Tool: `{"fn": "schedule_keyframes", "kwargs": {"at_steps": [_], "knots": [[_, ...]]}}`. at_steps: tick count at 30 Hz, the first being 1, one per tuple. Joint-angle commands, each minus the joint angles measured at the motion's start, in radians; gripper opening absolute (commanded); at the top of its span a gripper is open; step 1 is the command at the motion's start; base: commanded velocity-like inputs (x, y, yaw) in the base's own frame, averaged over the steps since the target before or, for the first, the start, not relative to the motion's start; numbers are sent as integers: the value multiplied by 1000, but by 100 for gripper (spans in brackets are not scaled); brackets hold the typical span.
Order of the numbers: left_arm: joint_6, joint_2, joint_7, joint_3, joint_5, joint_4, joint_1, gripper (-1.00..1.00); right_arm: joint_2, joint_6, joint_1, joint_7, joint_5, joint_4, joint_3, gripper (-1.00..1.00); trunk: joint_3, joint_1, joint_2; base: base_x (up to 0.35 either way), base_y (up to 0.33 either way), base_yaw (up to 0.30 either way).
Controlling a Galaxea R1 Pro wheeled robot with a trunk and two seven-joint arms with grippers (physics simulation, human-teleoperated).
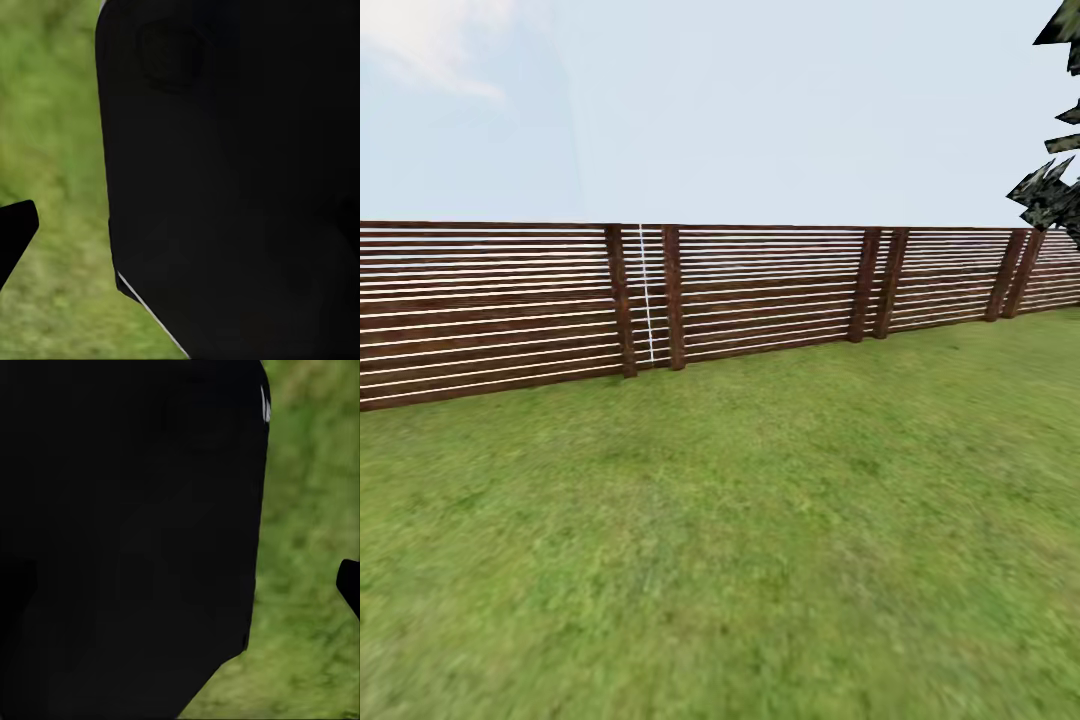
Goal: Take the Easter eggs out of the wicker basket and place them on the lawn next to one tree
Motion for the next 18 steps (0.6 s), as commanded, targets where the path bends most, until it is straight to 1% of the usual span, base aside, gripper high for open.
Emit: {"fn": "schedule_keyframes", "kwargs": {"at_steps": [1,5,11,14,18], "knots": [[-5,-2,-1,6,6,-6,0,100,0,-1,-6,-3,6,-5,6,100,0,0,0,0,0,0],[-5,-2,-1,8,9,-24,0,100,1,0,-29,-3,7,-1,6,100,0,0,0,0,0,0],[-5,-2,0,9,11,-50,0,100,1,-32,-62,-4,-5,-8,0,100,0,0,0,0,0,0],[-5,-2,0,9,11,-51,0,100,-1,-46,-63,-6,-1,-9,2,100,0,0,0,0,0,0],[-5,-2,0,9,11,-51,0,100,-2,-44,-63,-6,2,-8,5,100,0,0,0,0,0,0]]}}
